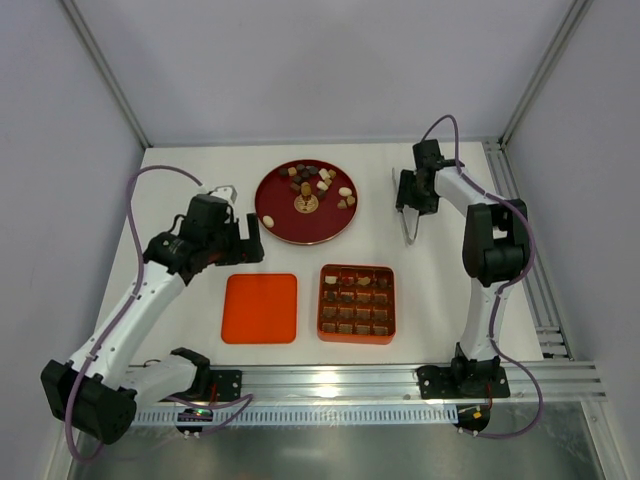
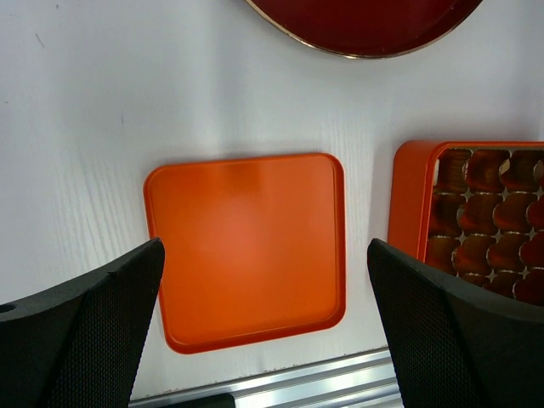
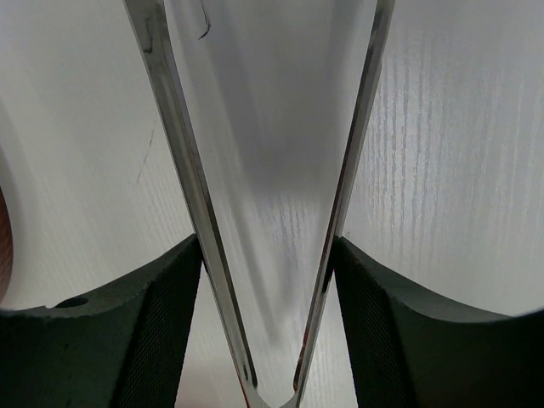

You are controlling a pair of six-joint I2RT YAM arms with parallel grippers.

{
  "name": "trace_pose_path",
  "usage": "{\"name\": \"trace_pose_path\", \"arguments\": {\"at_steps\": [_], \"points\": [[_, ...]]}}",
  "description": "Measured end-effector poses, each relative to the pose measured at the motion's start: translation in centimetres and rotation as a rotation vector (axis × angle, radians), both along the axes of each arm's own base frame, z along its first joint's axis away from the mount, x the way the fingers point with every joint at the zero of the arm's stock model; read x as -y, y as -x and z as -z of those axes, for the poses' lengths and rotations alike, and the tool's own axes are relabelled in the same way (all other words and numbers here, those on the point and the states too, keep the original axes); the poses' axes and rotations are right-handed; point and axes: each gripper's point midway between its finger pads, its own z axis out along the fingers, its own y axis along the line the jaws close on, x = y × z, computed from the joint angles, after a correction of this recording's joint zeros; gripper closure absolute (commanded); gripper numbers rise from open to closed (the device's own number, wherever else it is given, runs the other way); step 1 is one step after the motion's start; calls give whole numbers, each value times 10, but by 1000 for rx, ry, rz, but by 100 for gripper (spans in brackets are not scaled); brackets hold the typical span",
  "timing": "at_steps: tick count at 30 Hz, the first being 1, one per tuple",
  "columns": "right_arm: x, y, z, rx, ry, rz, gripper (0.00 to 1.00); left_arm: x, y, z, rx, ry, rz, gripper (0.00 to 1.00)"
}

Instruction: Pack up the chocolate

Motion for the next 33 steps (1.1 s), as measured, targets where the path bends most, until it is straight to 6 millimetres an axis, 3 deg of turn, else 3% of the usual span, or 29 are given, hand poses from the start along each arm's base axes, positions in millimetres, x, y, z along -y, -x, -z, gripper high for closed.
{"name": "trace_pose_path", "arguments": {"at_steps": [11, 23, 27, 33], "points": [[-2, 5, 10, -17, -10, -17, 13, 0, 12, 44, -133, -19, -5, 0], [2, 7, 7, -22, -2, 1, 11, 19, 17, 84, -284, -46, 54, 9], [6, 8, -12, 9, 0, 18, 10, 34, 25, 99, -334, -81, 108, 13], [7, 15, -74, 128, -30, 32, 12, 52, 22, 114, -371, -140, 132, 20]]}}
